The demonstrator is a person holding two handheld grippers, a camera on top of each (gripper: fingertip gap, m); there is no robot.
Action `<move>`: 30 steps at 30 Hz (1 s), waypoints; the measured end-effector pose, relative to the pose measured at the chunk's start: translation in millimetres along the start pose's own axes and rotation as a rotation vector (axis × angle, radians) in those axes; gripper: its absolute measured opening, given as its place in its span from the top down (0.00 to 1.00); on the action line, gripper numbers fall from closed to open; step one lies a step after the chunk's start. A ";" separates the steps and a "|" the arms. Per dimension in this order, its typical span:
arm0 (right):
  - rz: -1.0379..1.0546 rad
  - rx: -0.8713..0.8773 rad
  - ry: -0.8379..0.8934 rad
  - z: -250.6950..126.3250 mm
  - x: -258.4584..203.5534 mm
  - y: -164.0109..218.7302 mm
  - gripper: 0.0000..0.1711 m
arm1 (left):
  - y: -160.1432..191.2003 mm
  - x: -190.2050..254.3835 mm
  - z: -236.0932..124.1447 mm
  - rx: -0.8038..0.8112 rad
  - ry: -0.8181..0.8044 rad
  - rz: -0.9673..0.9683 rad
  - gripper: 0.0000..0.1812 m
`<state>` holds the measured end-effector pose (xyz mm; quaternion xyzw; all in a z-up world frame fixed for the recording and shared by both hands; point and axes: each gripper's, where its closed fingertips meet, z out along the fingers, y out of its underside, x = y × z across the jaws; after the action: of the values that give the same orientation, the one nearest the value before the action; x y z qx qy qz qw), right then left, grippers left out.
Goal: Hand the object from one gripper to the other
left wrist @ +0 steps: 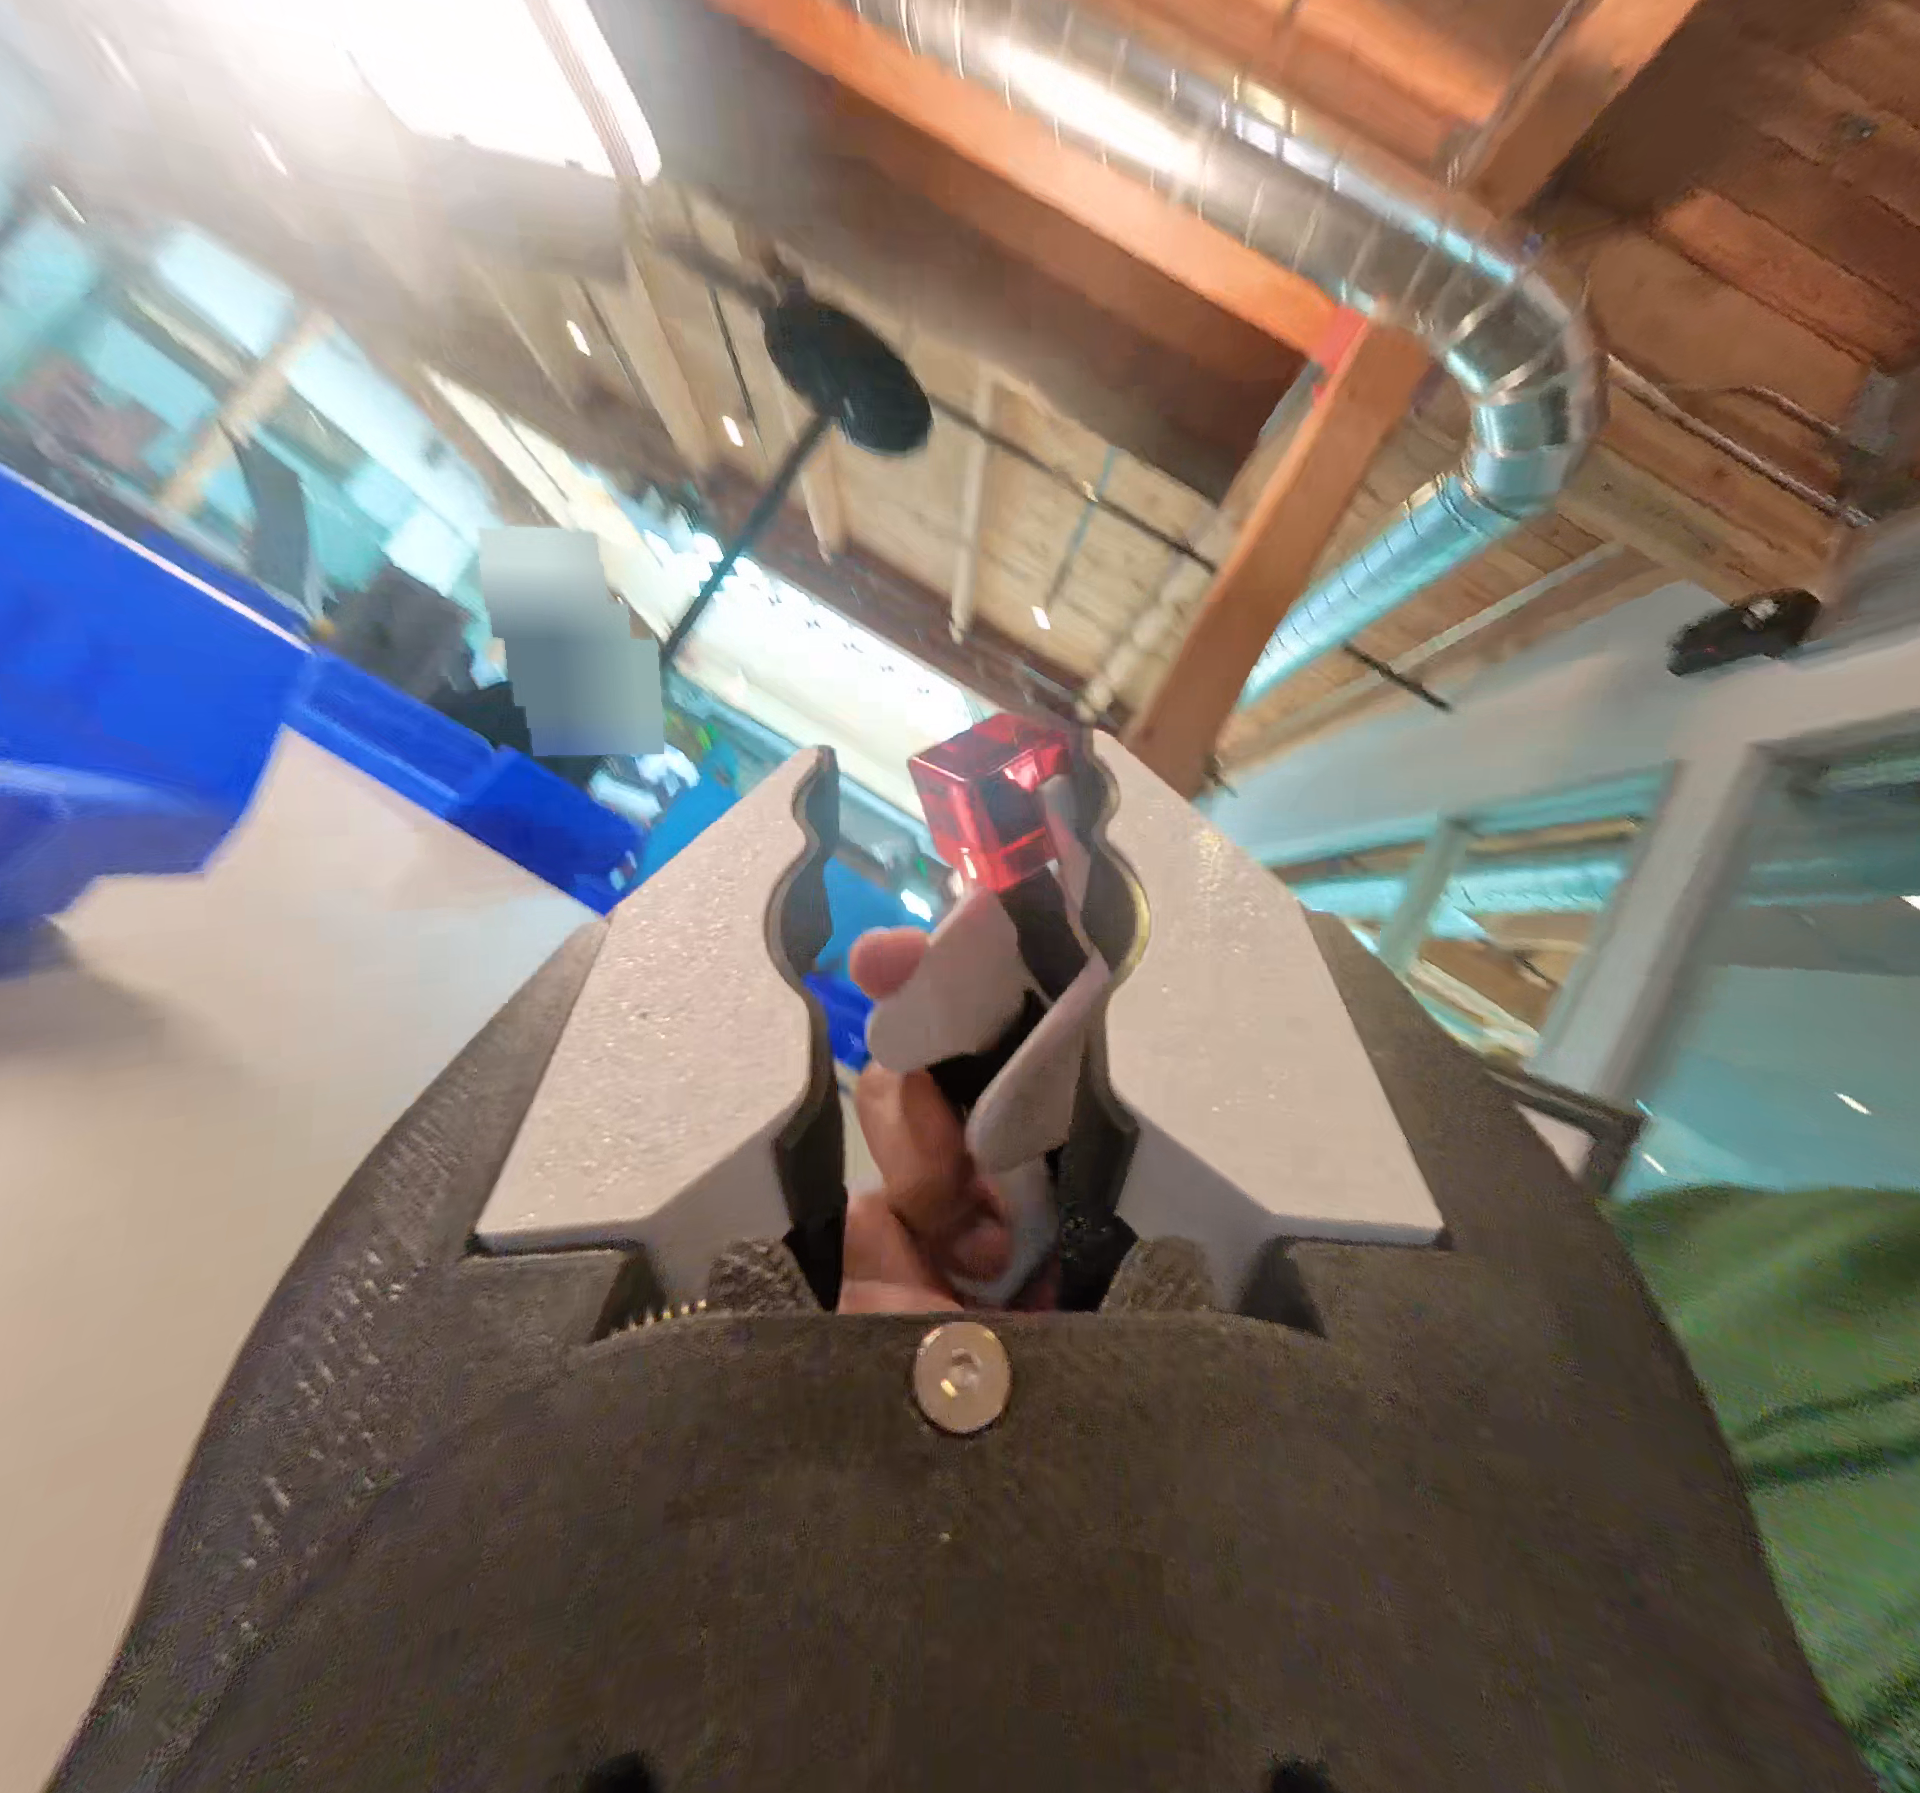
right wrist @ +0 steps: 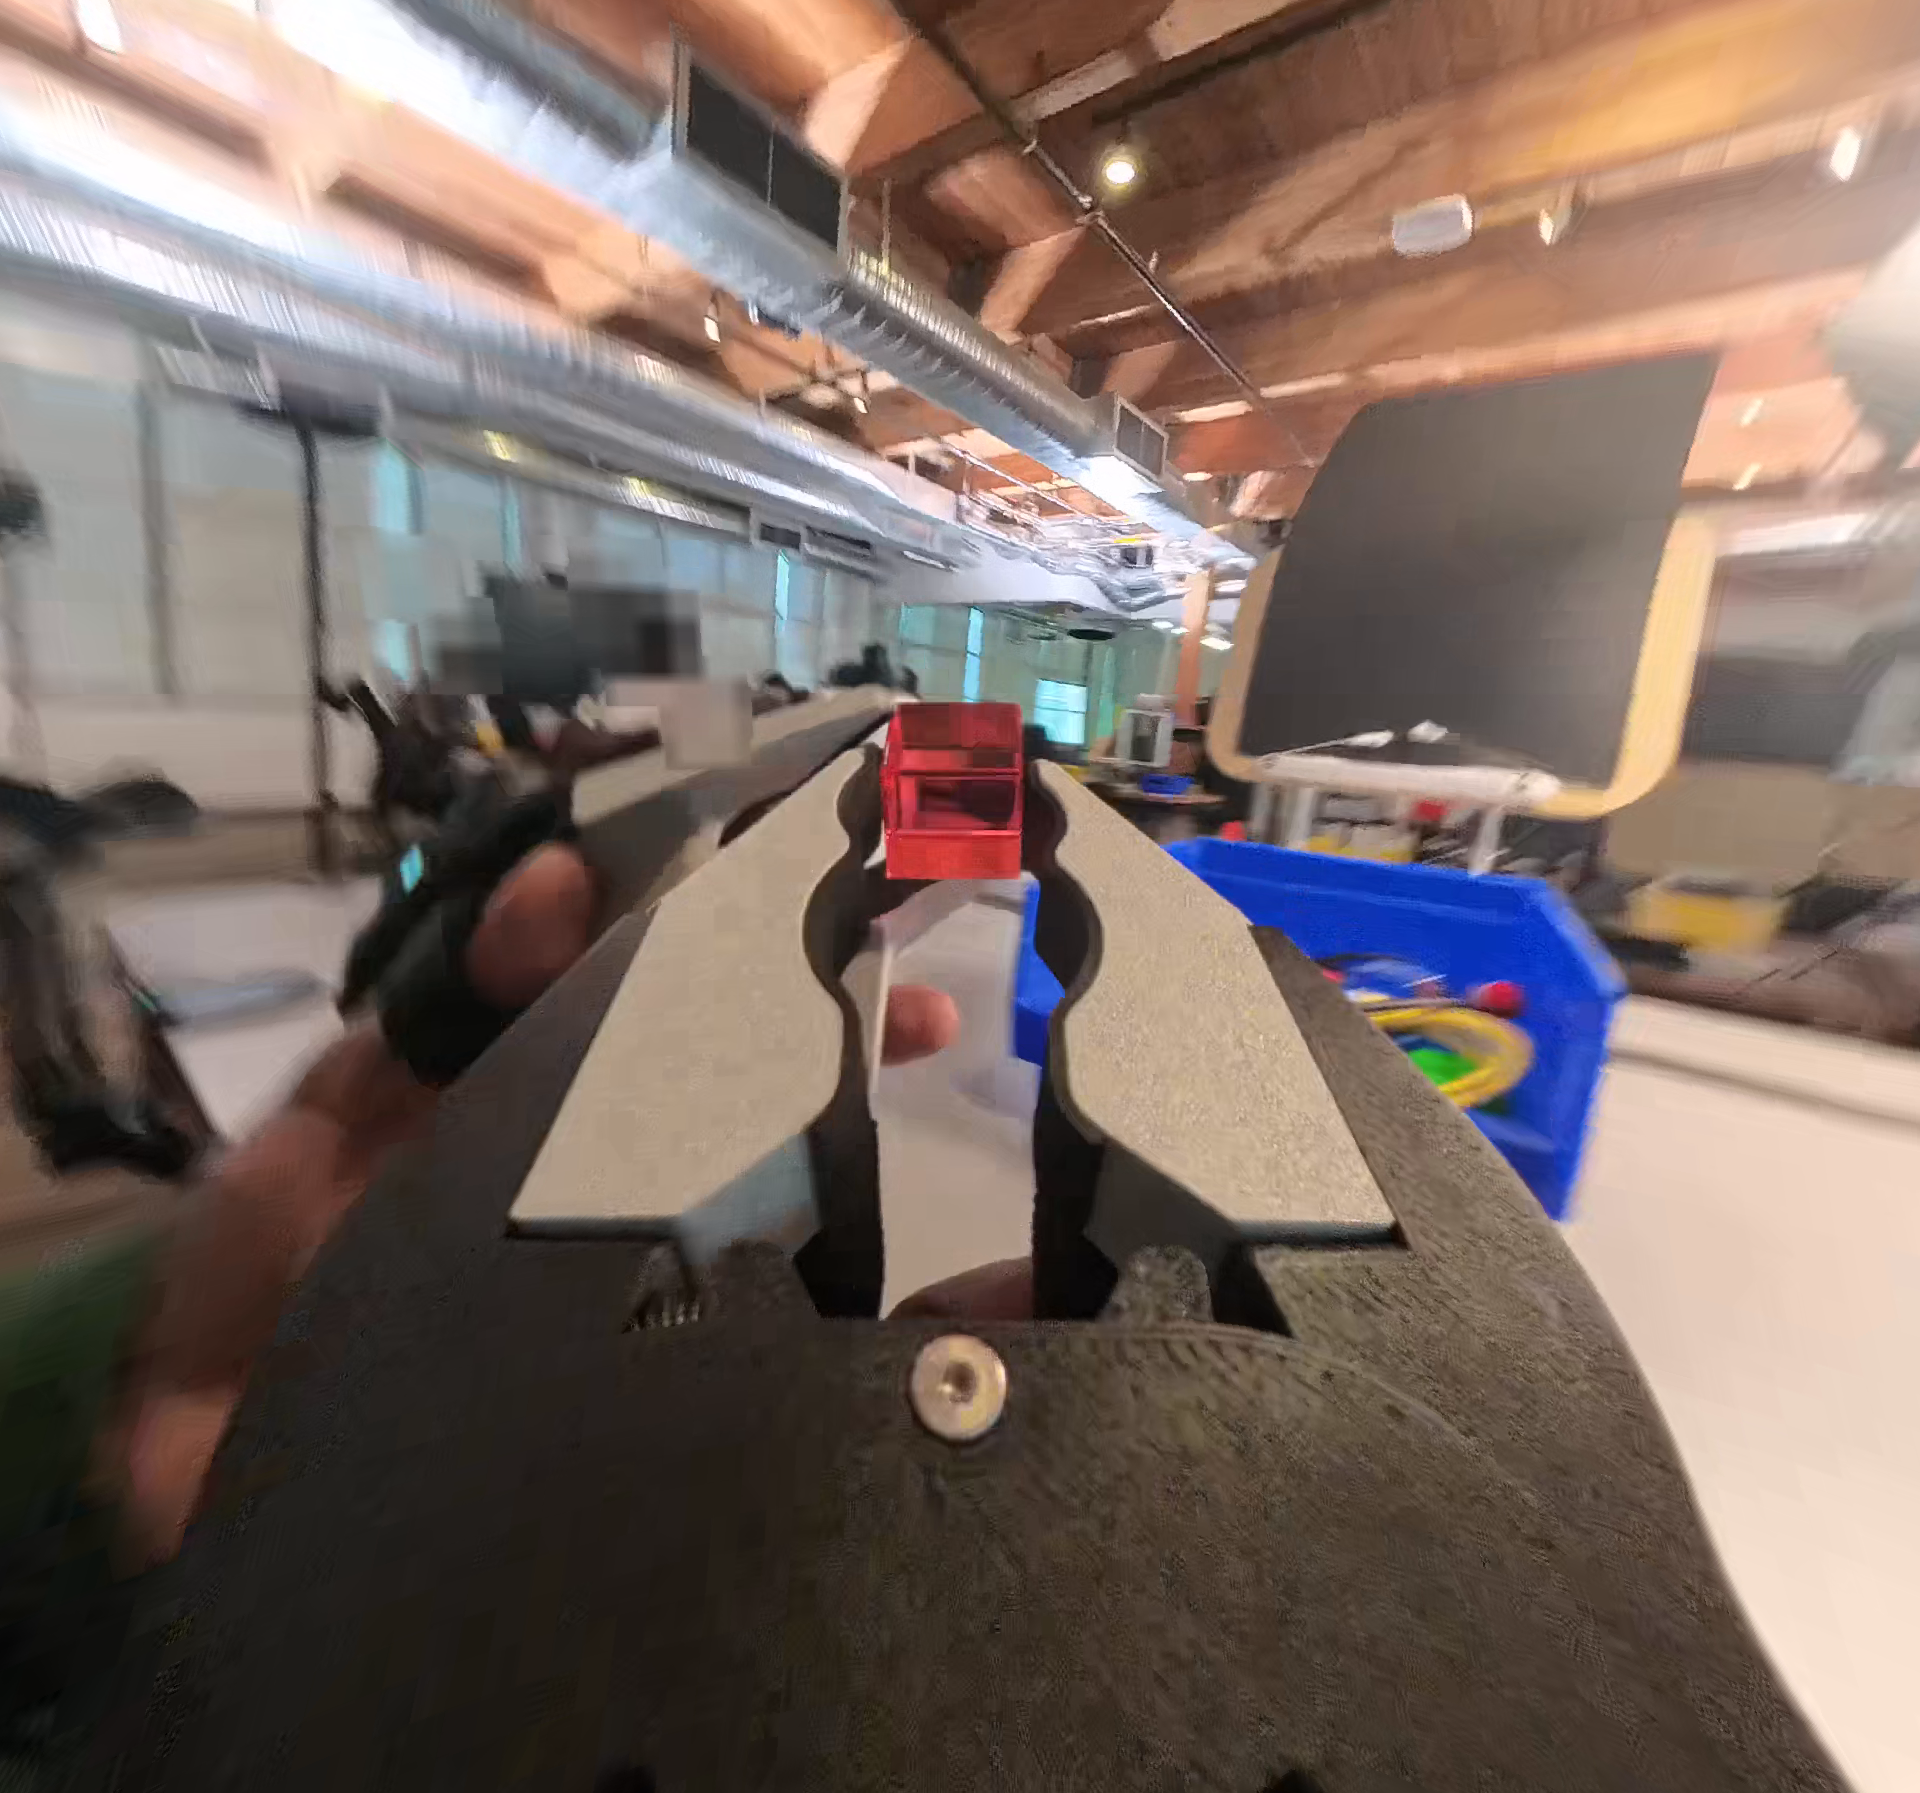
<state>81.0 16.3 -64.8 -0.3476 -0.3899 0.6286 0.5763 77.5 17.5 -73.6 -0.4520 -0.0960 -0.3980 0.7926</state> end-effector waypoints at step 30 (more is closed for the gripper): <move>0.668 0.456 -0.121 15.3 35.0 -99.5 0.85 | 16.0 42.2 9.5 -0.003 0.231 0.049 0.82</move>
<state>109.3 53.0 31.3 -0.2806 -0.1392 0.8709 0.3786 119.0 6.5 -56.8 -0.4065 0.0075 -0.4278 0.8073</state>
